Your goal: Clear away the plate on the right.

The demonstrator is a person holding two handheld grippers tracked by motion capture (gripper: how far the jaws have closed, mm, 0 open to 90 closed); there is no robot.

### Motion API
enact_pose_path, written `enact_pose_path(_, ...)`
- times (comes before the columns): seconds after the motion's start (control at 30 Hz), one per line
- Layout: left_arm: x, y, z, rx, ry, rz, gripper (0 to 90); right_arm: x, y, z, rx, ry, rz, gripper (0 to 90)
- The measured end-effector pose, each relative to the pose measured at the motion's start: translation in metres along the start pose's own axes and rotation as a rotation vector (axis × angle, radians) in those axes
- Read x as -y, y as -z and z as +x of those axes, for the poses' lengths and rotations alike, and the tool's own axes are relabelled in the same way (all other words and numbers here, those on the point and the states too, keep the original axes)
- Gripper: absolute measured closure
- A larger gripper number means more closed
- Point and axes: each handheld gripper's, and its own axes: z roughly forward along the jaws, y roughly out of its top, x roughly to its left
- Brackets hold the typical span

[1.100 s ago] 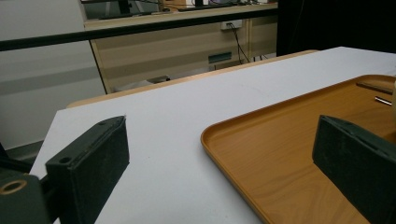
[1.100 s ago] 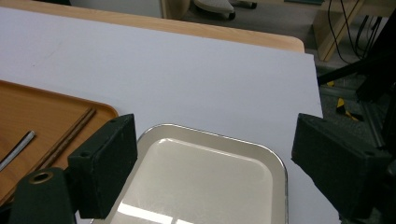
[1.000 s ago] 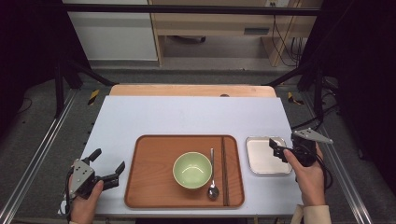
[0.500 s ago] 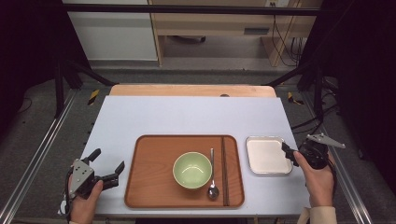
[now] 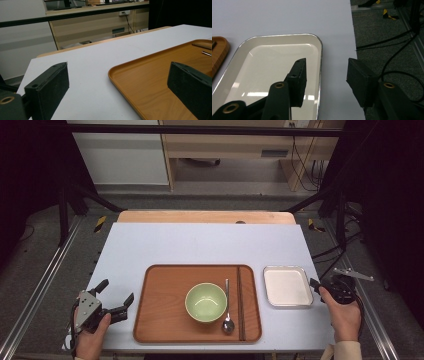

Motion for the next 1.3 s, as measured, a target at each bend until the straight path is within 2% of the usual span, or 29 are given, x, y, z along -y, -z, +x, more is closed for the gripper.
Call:
enact_pose_path(0.03, 0.0, 0.0, 0.0, 0.001, -0.002, 0.002, 3.5, 0.001, -0.001, 0.0, 0.001, -0.017, 0.016, 51.8)
enact_pose_path(0.13, 0.0, -0.001, -0.001, 0.002, -0.003, 0.004, 3.5, 0.003, -0.004, -0.002, -0.006, -0.016, 0.034, 56.2)
enact_pose_path(0.2, 0.0, -0.001, -0.001, 0.002, -0.004, 0.005, 3.5, 0.004, -0.007, -0.001, -0.011, -0.04, 0.06, 59.5)
enact_pose_path(0.27, 0.0, -0.001, -0.001, 0.002, -0.004, 0.005, 3.5, 0.006, -0.01, -0.003, -0.021, -0.043, 0.079, 62.7)
enact_pose_path(0.33, 0.0, -0.001, -0.001, 0.003, -0.003, 0.005, 3.5, 0.008, -0.012, -0.004, -0.03, -0.034, 0.088, 65.6)
enact_pose_path(0.53, 0.0, -0.001, -0.002, 0.003, -0.007, 0.007, 3.6, 0.009, -0.016, -0.003, -0.047, -0.077, 0.119, 71.9)
enact_pose_path(0.73, 0.001, -0.001, -0.002, 0.003, -0.007, 0.008, 3.6, 0.011, -0.019, -0.004, -0.059, -0.066, 0.129, 76.1)
enact_pose_path(0.9, 0.001, -0.002, -0.002, 0.006, -0.009, 0.011, 3.7, 0.012, -0.02, -0.004, -0.073, -0.094, 0.147, 78.3)
enact_pose_path(0.93, 0.001, -0.002, -0.002, 0.006, -0.01, 0.012, 3.7, 0.012, -0.021, -0.005, -0.073, -0.077, 0.144, 78.5)
enact_pose_path(0.97, 0.001, -0.002, -0.002, 0.006, -0.01, 0.012, 3.7, 0.012, -0.021, -0.005, -0.079, -0.09, 0.147, 78.7)
enact_pose_path(1.13, 0.001, -0.002, -0.003, 0.008, -0.012, 0.014, 3.7, 0.013, -0.023, -0.005, -0.078, -0.087, 0.15, 79.9)
enact_pose_path(1.3, 0.001, -0.002, -0.003, 0.01, -0.014, 0.014, 3.8, 0.013, -0.023, -0.005, -0.093, -0.113, 0.163, 81.1)
